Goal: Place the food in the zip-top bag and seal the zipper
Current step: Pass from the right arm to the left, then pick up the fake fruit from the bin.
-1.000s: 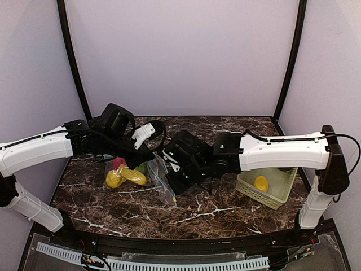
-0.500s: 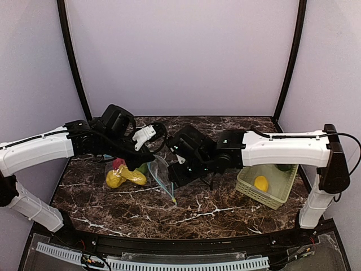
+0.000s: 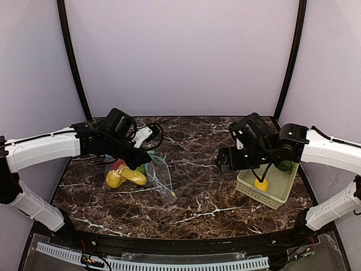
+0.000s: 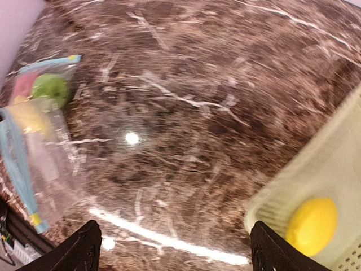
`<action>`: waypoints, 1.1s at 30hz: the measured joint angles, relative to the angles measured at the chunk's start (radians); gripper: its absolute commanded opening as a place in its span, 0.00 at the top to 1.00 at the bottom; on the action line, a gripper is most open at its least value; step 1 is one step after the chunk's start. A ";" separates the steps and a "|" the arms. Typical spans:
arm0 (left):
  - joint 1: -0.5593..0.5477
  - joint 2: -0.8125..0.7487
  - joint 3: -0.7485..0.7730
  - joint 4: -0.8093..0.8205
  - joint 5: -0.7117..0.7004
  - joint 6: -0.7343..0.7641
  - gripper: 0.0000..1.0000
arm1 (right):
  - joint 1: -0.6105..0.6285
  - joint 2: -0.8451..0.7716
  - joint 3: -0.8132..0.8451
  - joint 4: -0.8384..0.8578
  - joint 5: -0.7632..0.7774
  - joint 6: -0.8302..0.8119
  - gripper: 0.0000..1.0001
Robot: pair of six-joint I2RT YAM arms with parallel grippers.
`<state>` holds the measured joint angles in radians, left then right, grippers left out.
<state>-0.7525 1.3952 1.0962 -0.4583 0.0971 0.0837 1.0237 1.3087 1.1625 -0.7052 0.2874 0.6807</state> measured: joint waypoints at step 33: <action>0.003 -0.003 -0.016 0.016 0.045 -0.051 0.99 | -0.547 -0.084 -0.451 0.026 -0.131 -0.018 0.28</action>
<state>-0.7494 1.3926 1.0805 -0.4423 0.1425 0.0326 0.4770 1.2247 0.7116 -0.6788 0.1566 0.6628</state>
